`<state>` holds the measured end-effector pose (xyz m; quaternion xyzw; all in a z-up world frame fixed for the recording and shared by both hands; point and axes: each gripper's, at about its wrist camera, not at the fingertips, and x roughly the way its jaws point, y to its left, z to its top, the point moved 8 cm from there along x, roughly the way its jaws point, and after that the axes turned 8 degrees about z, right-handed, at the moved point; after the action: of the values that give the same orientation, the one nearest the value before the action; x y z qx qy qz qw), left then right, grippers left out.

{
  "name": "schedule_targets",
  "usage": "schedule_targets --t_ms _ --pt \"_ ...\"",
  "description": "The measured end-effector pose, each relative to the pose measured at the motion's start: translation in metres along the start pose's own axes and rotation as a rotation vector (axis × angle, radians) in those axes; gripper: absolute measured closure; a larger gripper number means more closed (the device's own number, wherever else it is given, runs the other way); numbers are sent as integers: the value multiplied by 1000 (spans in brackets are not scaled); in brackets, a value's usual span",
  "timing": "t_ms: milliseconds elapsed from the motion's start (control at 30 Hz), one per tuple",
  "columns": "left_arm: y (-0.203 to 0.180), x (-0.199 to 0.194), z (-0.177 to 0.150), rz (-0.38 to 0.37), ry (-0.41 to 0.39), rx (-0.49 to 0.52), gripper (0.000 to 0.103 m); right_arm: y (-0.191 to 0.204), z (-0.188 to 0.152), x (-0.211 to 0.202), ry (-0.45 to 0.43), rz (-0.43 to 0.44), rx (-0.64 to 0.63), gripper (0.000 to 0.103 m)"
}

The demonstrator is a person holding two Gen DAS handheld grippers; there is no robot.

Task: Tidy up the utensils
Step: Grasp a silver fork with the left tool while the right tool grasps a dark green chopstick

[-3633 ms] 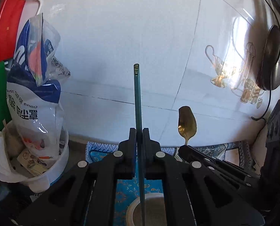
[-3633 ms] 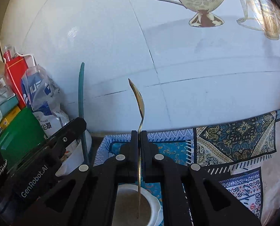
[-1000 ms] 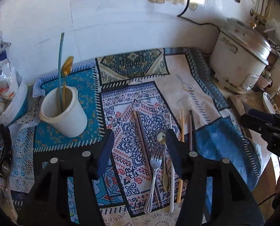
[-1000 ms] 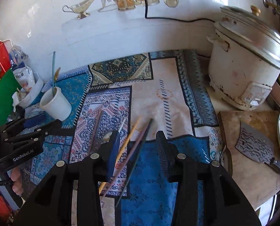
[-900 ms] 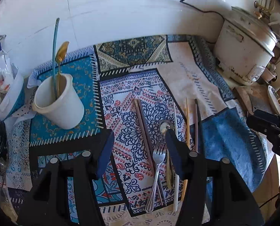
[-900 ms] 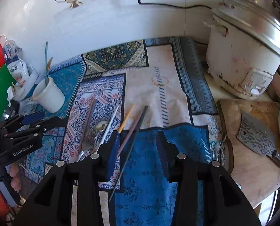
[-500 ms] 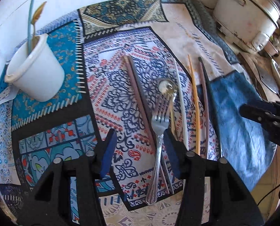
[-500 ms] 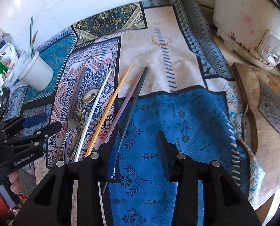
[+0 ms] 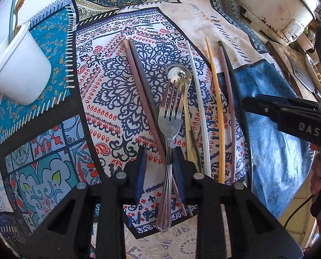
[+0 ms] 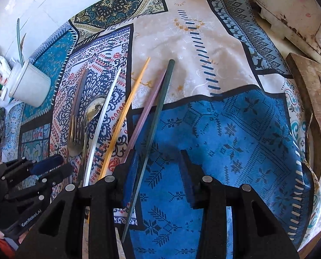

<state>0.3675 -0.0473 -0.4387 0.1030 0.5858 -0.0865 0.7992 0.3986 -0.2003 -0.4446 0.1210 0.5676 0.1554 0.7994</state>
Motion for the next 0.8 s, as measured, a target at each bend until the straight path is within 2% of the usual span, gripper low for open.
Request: schedule_targets --t_ms 167,333,533,800 --pt "1 2 5 -39 -4 -17 92 4 11 7 5 -60 -57 72" --pt "1 3 8 -45 -4 -21 93 0 16 9 -12 -121 -112 95" --pt "0 -2 9 -46 -18 -17 102 -1 15 7 -8 -89 -117 97" --pt "4 -14 10 -45 -47 -28 103 -5 10 1 2 -48 -80 97"
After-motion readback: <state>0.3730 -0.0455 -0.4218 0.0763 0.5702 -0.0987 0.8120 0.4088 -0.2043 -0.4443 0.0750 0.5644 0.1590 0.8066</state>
